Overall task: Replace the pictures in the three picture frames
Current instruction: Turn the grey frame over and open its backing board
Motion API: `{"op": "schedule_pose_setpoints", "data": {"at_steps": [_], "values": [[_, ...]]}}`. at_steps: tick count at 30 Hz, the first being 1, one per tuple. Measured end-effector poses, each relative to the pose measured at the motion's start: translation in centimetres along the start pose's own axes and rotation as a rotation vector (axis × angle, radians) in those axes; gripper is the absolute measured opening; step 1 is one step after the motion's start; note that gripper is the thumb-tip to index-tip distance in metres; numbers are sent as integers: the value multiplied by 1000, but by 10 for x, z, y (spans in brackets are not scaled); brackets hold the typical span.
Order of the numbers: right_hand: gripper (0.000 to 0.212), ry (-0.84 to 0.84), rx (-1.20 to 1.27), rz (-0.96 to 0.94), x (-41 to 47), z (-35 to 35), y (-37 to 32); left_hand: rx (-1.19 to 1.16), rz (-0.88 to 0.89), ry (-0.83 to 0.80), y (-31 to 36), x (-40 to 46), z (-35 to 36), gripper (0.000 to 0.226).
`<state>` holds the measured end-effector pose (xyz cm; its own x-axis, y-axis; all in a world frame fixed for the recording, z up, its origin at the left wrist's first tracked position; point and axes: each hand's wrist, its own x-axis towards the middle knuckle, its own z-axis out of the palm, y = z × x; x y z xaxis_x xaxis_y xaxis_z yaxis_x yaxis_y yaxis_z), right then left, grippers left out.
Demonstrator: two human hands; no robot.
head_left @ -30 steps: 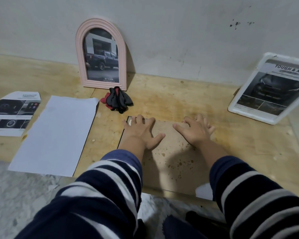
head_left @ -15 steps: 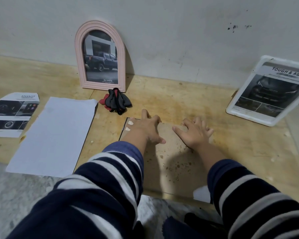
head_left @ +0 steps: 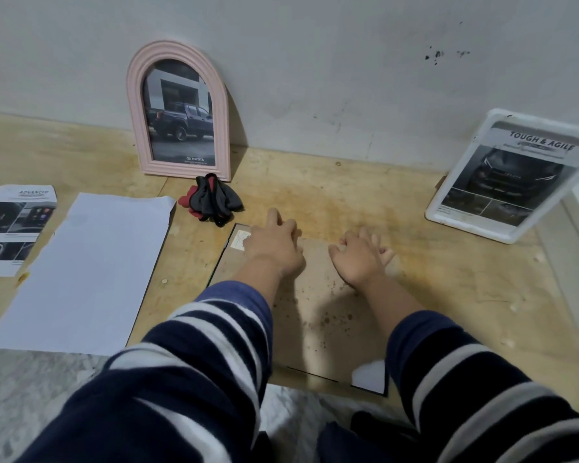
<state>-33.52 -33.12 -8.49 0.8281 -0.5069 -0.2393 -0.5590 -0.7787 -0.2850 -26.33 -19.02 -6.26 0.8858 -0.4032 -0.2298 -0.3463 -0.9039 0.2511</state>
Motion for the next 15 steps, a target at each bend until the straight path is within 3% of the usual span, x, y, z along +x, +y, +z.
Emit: {"op": "schedule_pose_setpoints", "data": {"at_steps": [3,6,15], "values": [[56,-15,-17,11,-1,3,1,21,39,43,-18,-1,5,35],[54,-13,-32,-21,1,4,1,57,9,127,-42,1,2,36],[61,-40,-152,-34,13,-4,-1,-50,-129,53,-57,17,-5,21]]}}
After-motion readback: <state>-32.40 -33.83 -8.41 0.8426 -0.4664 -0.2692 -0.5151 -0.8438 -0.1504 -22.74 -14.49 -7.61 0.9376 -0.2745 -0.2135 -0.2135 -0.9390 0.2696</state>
